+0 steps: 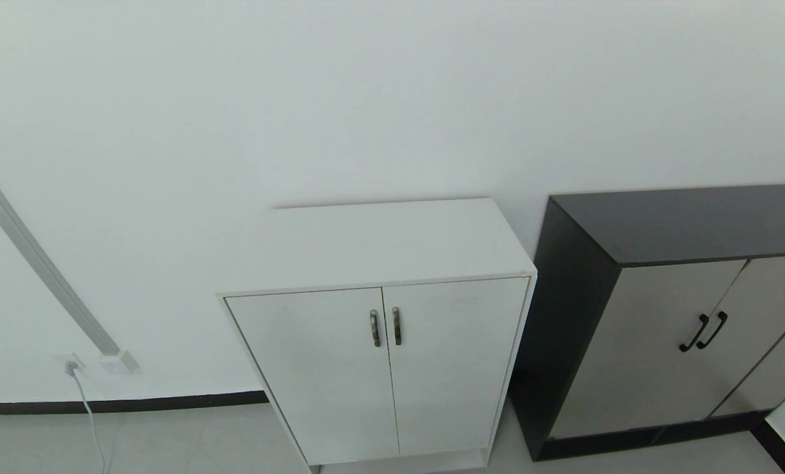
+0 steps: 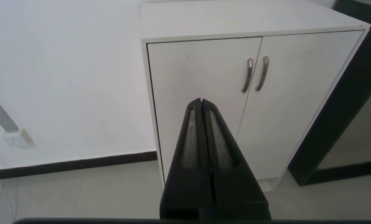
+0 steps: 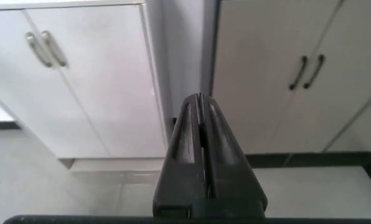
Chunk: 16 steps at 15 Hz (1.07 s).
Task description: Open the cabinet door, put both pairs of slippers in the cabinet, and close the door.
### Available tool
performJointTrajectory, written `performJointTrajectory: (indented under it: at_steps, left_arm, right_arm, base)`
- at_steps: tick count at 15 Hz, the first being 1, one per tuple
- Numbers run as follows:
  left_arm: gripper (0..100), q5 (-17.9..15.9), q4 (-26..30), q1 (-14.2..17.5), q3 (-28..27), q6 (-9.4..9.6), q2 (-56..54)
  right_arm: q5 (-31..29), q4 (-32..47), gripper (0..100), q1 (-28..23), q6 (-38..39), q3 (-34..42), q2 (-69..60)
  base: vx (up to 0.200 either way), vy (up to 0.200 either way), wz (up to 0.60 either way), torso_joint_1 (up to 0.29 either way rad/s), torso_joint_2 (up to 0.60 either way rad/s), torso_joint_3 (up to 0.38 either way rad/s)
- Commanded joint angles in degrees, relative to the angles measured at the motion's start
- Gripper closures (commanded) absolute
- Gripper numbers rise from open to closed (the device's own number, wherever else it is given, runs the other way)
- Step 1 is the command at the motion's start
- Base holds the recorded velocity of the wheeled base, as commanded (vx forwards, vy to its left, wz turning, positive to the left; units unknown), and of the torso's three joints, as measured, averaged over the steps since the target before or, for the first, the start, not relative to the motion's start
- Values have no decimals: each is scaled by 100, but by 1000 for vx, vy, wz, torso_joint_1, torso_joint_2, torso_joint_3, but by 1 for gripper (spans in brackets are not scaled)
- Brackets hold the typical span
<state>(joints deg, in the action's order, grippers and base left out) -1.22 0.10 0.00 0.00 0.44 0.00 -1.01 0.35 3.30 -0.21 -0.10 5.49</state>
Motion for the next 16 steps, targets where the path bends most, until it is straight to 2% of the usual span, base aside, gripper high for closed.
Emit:
performJointTrajectory:
  at_steps: [1,3,6,11,16]
  left_arm:
    - [100,-1,-1,0,0,0,0]
    - [100,-1,-1,0,0,0,0]
    - [100,-1,-1,0,0,0,9]
    - [100,-1,-1,0,0,0,0]
    - [100,-1,-1,0,0,0,0]
  right_arm:
    - [-4,0,100,-137,-14,1,-171]
    - [-4,0,100,-339,-14,1,-505]
    - [-145,-9,100,-348,30,10,-540]
    - [-549,-79,100,-348,530,10,-549]
    - [-532,-71,100,-348,478,10,-549]
  base:
    - [0,0,0,0,0,0]
    - [0,0,0,0,0,0]
    - [0,0,0,0,0,0]
    - [0,0,0,0,0,0]
    - [0,0,0,0,0,0]
